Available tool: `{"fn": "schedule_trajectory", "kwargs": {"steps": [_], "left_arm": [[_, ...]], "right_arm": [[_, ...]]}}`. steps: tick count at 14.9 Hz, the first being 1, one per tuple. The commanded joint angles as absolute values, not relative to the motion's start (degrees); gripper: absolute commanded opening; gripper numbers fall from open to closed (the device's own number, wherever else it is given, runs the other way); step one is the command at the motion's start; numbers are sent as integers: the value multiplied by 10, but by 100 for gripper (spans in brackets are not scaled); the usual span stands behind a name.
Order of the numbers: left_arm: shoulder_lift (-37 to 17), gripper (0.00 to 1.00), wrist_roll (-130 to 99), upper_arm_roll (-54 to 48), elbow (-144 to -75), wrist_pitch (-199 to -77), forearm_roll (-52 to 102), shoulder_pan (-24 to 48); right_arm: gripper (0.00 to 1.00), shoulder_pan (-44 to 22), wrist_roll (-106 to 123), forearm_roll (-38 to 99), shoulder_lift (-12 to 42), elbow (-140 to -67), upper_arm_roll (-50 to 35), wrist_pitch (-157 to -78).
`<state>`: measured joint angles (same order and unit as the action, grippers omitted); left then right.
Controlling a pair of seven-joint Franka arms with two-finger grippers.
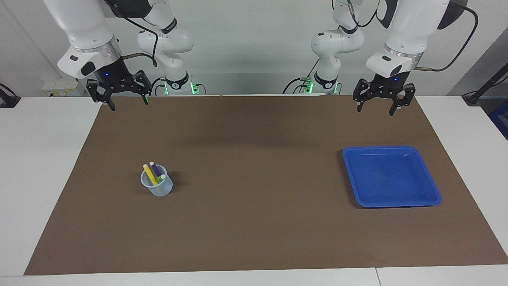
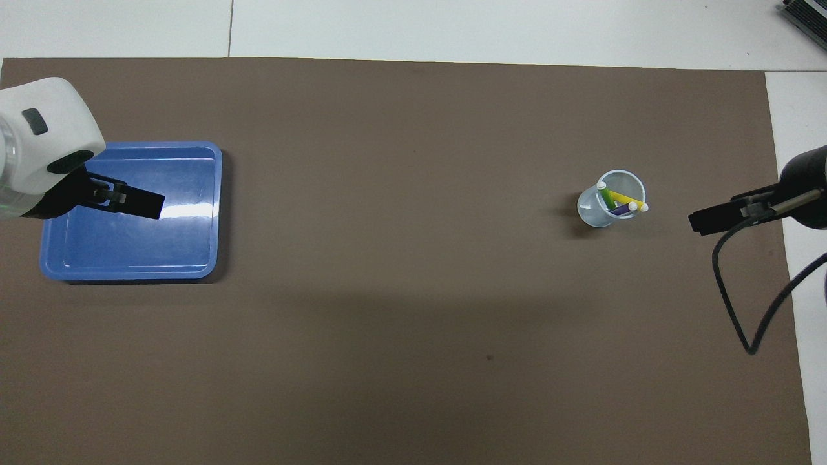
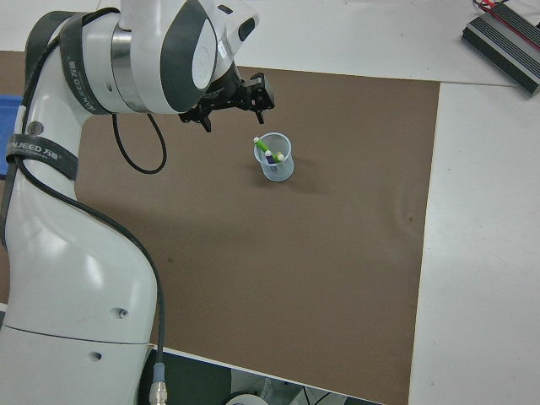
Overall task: Right arm passes pens to left for tray arrangement
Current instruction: 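Reach the right gripper down into the white cup toward the purple pen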
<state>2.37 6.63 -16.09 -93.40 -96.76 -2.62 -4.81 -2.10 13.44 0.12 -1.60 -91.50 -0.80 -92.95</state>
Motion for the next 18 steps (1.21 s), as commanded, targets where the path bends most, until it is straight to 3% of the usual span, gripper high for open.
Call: {"fn": "schedule_trajectory", "kwargs": {"steps": [1, 8, 18], "left_arm": [[38, 100, 66, -156, -947, -962, -19, -47], [38, 100, 69, -156, -946, -962, -19, -51], [38, 100, 65, -156, -947, -965, -19, -46]], "right_arm": [[100, -20, 154, 14, -29, -968, -8, -992], [100, -23, 147, 28, -9, -1053, -8, -1104], [100, -21, 175, 34, 67, -1054, -8, -1172]]}}
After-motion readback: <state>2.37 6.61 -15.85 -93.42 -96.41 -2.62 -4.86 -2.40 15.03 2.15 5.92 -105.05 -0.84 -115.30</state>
